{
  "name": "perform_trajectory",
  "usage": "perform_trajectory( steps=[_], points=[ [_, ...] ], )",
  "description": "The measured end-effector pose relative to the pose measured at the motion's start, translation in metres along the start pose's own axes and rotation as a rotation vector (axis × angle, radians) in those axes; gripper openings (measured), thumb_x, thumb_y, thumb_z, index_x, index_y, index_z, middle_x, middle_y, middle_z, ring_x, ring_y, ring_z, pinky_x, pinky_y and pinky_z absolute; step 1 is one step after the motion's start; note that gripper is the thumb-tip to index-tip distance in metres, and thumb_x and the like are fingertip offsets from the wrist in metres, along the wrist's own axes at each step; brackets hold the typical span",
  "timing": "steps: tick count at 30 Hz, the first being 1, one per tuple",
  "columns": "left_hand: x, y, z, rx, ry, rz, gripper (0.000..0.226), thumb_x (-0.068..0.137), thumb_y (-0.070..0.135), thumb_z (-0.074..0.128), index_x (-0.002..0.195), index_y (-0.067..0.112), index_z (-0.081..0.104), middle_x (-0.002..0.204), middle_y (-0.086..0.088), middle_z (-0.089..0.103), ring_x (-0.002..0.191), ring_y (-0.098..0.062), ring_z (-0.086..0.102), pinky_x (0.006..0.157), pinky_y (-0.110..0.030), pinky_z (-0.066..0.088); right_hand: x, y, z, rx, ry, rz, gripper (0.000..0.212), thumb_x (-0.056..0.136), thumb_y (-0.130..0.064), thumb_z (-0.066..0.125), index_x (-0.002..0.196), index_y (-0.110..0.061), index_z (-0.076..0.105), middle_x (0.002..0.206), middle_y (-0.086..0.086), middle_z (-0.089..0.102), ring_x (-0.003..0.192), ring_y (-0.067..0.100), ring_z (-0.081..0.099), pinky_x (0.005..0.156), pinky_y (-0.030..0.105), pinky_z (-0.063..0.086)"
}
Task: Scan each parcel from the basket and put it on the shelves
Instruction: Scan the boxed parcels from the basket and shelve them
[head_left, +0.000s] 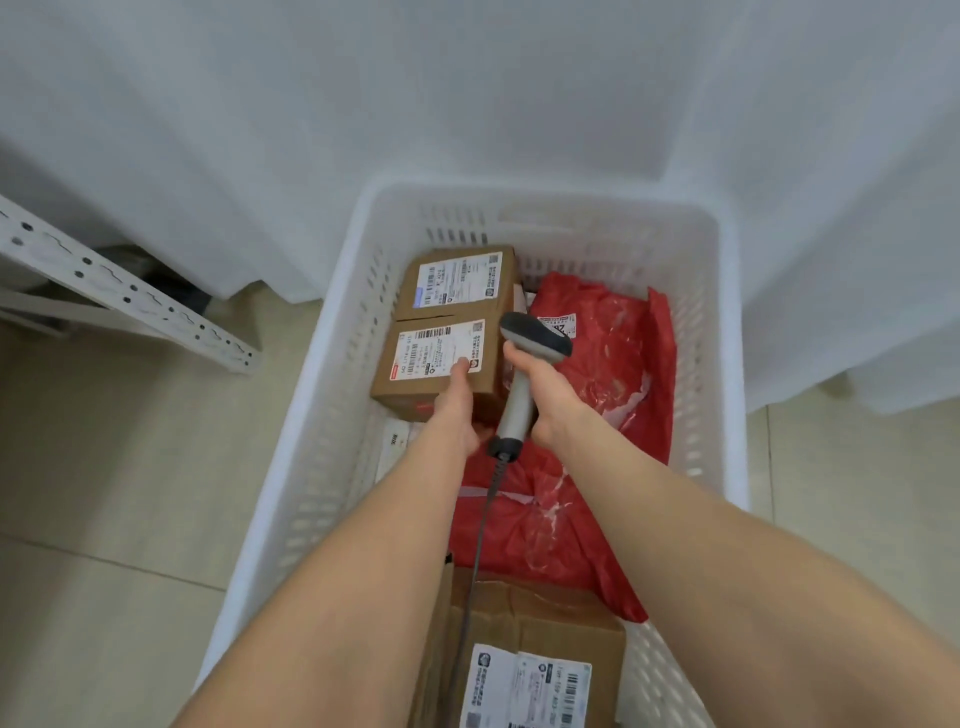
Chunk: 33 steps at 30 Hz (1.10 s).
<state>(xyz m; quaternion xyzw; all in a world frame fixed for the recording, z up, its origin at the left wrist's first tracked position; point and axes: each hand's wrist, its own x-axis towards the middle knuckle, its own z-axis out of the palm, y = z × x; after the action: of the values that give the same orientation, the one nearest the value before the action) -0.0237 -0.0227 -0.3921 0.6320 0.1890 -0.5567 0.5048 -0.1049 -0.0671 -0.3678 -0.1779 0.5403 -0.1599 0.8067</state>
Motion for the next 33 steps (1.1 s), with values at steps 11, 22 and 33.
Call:
perform_trajectory(
  steps=[11,22,33],
  points=[
    [-0.001,-0.009,-0.007,-0.163,-0.012,-0.01,0.063,0.083,0.046,0.066,0.135,0.015,0.048,0.124,-0.014,0.062,0.112,-0.03,0.059,0.1,-0.048,0.045,-0.006,0.0,-0.013,-0.018,0.041,0.006,0.04,0.087,-0.028,0.072,0.119,-0.006,0.064,0.106,0.012,0.072,0.095,0.03,0.07,0.073,0.039,0.059],
    [-0.19,0.049,-0.007,0.107,-0.003,0.037,0.049,0.083,0.03,0.073,0.126,0.017,0.053,0.116,-0.01,0.066,0.095,-0.024,0.064,0.07,-0.038,0.052,-0.171,-0.065,-0.003,-0.017,0.244,-0.077,0.056,0.082,-0.028,0.077,0.128,-0.007,0.054,0.096,0.007,0.061,0.079,0.024,0.062,0.063,0.037,0.054],
    [-0.451,0.16,0.001,0.551,-0.167,0.26,0.052,0.083,0.003,0.068,0.128,0.022,0.048,0.113,-0.004,0.068,0.073,-0.013,0.065,0.045,-0.027,0.049,-0.405,-0.145,0.066,-0.001,0.198,-0.198,0.054,0.077,-0.018,0.081,0.125,-0.006,0.059,0.108,0.013,0.072,0.087,0.028,0.072,0.076,0.043,0.06]
  ],
)
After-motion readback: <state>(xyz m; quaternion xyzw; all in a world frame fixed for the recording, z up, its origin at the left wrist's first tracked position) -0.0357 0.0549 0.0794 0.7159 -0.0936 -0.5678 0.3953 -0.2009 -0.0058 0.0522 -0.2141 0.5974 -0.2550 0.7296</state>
